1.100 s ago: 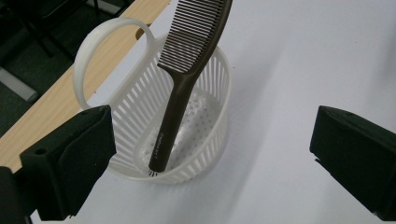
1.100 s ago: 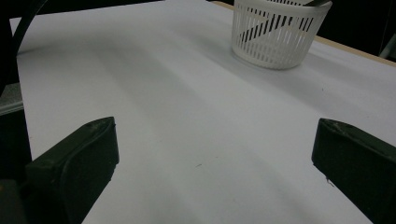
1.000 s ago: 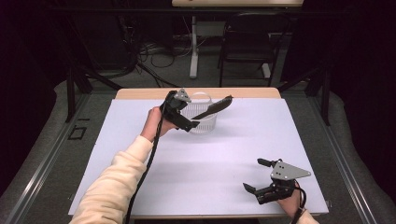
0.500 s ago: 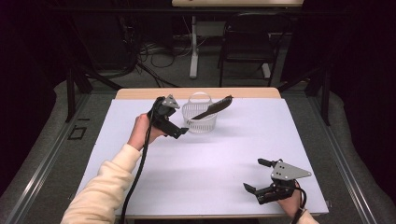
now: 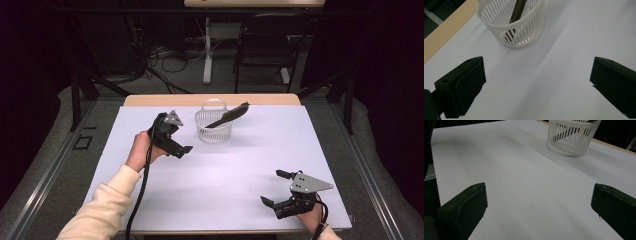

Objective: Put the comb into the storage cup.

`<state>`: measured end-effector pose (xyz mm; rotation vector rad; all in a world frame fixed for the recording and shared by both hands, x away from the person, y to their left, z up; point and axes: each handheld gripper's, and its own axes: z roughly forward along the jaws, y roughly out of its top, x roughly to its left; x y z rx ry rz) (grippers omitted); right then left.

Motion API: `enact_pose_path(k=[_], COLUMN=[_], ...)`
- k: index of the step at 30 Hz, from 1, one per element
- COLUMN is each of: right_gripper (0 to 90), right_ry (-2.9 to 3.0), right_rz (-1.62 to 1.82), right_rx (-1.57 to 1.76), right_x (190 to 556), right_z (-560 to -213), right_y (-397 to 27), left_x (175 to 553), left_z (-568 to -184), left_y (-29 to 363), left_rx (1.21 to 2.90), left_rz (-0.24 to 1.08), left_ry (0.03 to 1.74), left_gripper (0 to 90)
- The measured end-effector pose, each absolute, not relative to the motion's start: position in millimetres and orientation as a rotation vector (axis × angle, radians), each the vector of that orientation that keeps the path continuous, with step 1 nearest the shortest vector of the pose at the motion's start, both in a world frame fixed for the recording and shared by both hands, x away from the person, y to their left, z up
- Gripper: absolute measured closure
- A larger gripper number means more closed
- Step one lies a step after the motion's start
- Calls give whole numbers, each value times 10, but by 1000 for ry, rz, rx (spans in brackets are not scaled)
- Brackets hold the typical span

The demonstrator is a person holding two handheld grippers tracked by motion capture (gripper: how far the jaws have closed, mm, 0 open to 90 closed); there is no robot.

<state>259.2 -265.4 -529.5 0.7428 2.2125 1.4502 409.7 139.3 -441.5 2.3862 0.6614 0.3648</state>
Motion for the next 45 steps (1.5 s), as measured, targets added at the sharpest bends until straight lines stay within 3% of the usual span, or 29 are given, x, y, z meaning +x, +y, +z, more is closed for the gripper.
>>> enact_pose_path(k=[45], right_gripper=[1], right_ry=[2220], right_rz=[1454], right_rx=[744], right_x=[2583], right_z=[-5294], right_y=[-2641], left_x=[3329], left_z=[-4808], left_y=[1955], left_rx=[2352], left_rz=[359], left_ry=[859], left_gripper=[2])
